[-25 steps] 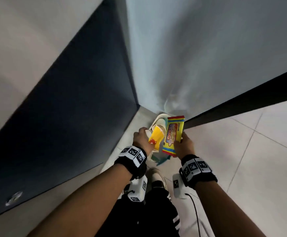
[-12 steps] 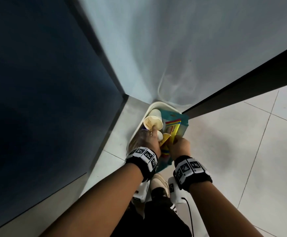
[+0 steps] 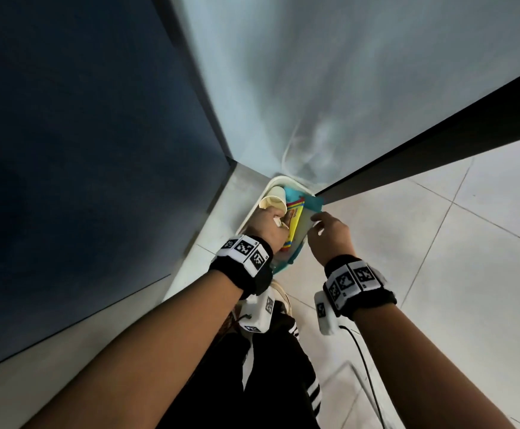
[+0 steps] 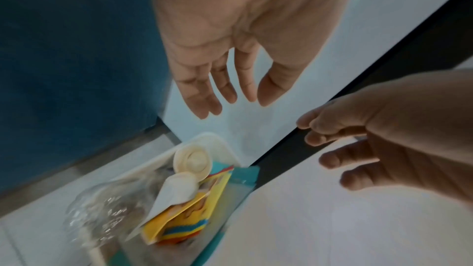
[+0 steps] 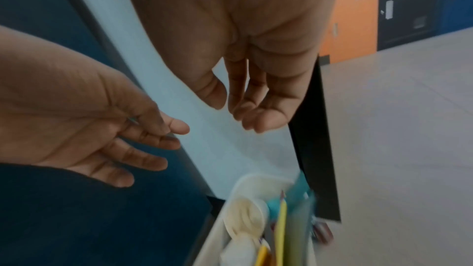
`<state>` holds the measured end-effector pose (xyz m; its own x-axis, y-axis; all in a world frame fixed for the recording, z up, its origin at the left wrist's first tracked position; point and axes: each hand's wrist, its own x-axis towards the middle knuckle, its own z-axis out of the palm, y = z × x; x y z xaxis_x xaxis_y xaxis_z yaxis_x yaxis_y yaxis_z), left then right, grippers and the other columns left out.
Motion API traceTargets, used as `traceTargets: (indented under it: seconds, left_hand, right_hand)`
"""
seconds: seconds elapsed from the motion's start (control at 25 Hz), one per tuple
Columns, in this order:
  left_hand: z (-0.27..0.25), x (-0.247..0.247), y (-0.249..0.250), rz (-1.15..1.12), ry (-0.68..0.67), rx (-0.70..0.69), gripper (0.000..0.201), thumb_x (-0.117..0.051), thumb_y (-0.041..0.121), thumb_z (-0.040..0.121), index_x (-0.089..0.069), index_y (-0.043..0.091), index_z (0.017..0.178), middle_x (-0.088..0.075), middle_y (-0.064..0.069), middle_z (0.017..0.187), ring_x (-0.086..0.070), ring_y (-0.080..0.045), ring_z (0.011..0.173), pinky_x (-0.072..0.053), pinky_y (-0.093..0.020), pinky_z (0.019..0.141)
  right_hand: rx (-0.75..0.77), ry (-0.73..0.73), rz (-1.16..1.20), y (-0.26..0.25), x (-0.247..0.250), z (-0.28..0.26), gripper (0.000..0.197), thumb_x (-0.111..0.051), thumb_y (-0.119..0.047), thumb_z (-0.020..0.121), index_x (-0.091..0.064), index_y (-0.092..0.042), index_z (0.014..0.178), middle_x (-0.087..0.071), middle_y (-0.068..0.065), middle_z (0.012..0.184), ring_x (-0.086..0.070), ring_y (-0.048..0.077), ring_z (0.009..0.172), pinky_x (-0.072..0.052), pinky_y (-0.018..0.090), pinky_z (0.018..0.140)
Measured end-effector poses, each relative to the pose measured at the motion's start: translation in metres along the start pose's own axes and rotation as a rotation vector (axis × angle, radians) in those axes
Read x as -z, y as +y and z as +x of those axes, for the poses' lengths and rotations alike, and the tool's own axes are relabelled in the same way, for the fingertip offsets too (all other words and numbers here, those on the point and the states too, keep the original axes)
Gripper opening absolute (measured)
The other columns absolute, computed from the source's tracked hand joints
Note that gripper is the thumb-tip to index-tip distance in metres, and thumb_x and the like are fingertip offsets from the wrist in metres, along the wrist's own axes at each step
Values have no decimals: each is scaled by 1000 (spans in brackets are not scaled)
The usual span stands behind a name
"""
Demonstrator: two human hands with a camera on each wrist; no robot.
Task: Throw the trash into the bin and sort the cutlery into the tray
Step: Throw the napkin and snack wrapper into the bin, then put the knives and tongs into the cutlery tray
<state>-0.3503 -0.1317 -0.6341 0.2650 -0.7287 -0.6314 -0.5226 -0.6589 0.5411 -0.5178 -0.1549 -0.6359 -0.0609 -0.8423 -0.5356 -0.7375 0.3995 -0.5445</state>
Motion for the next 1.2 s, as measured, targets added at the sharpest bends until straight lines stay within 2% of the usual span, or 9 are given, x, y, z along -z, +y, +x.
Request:
traceTargets:
  seconds: [0.16,0.28,0.44,0.6,0.76,0.88,1.04,1.16,1.2]
  left_hand:
    - [-69,79,69,-249,39,6,29,-73,23,76,-77,29,104,-76,9,106,-71,-13,99,-53,-24,92]
    - [-128,147,111,-350,101,-50,26,-70,20,79,-76,25,104,-74,8,107,-69,-15,103,-52,-26,92]
    - [-225,252,163,-460,182,-190,26,-73,23,80,-73,22,106,-74,4,100,-70,-18,96,-53,-29,87]
    - [-315,341,173,-449,330,-303,27,-75,29,85,-73,28,111,-74,7,101,-68,-14,90,-53,-31,85]
    - [-381,417,137,-458,587,-208,29,-75,32,84,-73,28,112,-71,5,107,-69,-16,89,-53,-31,84]
    - [-396,467,96,-315,745,-54,40,-75,40,86,-70,26,122,-71,5,109,-66,-17,99,-51,-34,90]
    - [-378,522,50,-166,715,178,58,-72,36,83,-61,14,136,-73,-8,111,-67,-27,105,-52,-39,95]
    - [-353,551,34,-104,732,273,66,-73,30,78,-59,4,137,-73,-18,112,-69,-35,109,-55,-43,95]
    - [-346,558,35,-62,714,289,61,-72,29,79,-61,1,132,-73,-20,113,-70,-36,107,-57,-43,92]
  right_hand:
    - [163,-4,-12,-87,76,-40,31,-54,-16,84,-74,-17,108,-76,15,97,-71,34,88,-56,36,75]
    - [307,-36,-50,-158,123,-72,31,-53,-14,84,-73,-17,108,-75,14,103,-69,32,90,-55,36,80]
    - [624,-49,-18,-261,174,-131,26,-59,-15,86,-73,-19,107,-72,4,90,-69,27,87,-54,36,78]
    - [902,-77,54,-350,195,-181,26,-65,-19,87,-73,-18,111,-70,0,89,-71,25,84,-55,34,78]
    - [1051,-172,107,-428,186,-221,22,-58,-19,92,-73,-17,108,-71,1,93,-69,22,92,-54,32,83]
    - [1057,-305,5,-469,161,-239,21,-59,-19,90,-70,-19,109,-67,1,92,-64,21,89,-52,32,81]
    - [1057,-313,-78,-516,121,-254,25,-60,-19,91,-70,-14,112,-69,7,99,-64,22,87,-53,35,81]
    - [1044,-279,-213,-546,90,-269,31,-61,-22,92,-69,-8,118,-69,15,111,-68,31,93,-54,37,81]
    - [1029,-266,-276,-553,82,-276,35,-65,-27,92,-68,-6,119,-68,17,116,-68,35,97,-55,38,83]
